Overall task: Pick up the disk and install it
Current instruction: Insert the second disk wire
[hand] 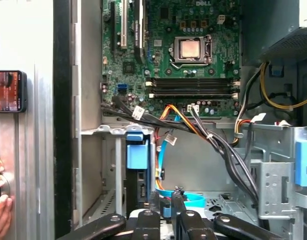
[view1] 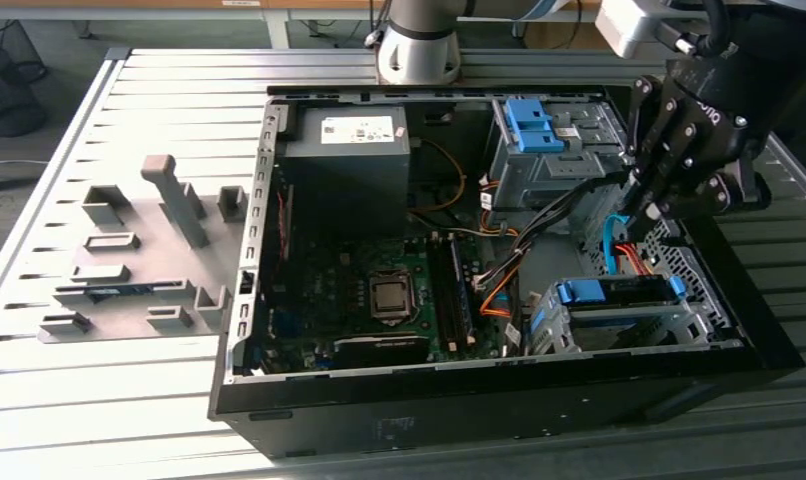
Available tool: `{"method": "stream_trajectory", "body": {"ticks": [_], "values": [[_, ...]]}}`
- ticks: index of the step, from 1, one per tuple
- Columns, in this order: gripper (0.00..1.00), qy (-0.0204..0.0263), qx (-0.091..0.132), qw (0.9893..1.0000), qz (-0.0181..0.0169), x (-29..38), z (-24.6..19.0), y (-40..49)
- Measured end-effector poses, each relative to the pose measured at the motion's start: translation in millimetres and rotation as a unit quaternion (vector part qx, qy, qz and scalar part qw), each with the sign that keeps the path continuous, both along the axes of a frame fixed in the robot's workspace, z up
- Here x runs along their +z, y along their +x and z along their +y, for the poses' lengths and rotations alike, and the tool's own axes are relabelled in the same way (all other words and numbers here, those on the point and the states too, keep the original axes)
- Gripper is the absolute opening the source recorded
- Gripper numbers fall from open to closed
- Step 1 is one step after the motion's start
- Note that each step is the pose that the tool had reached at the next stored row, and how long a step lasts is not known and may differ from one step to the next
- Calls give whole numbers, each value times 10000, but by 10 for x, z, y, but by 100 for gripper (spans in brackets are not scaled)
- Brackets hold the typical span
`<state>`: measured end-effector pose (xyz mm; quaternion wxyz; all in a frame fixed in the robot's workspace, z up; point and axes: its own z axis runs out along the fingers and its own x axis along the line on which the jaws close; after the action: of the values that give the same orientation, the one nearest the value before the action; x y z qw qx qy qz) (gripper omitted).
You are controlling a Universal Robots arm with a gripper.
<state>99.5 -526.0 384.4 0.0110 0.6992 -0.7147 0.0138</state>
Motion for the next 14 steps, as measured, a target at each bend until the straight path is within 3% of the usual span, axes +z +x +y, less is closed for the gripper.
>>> {"method": "stream_trajectory", "body": {"ticks": [1, 5, 6, 11, 14], "values": [[24, -23, 0, 10000, 3, -3, 13, 0], [24, -244, 0, 9997, 7, -23, 30, 1], [24, -280, 0, 9996, 10, -31, 35, 1], [24, -290, 1, 9996, 50, -76, 62, 10], [24, -299, 0, 9995, 56, -107, 65, 13]]}}
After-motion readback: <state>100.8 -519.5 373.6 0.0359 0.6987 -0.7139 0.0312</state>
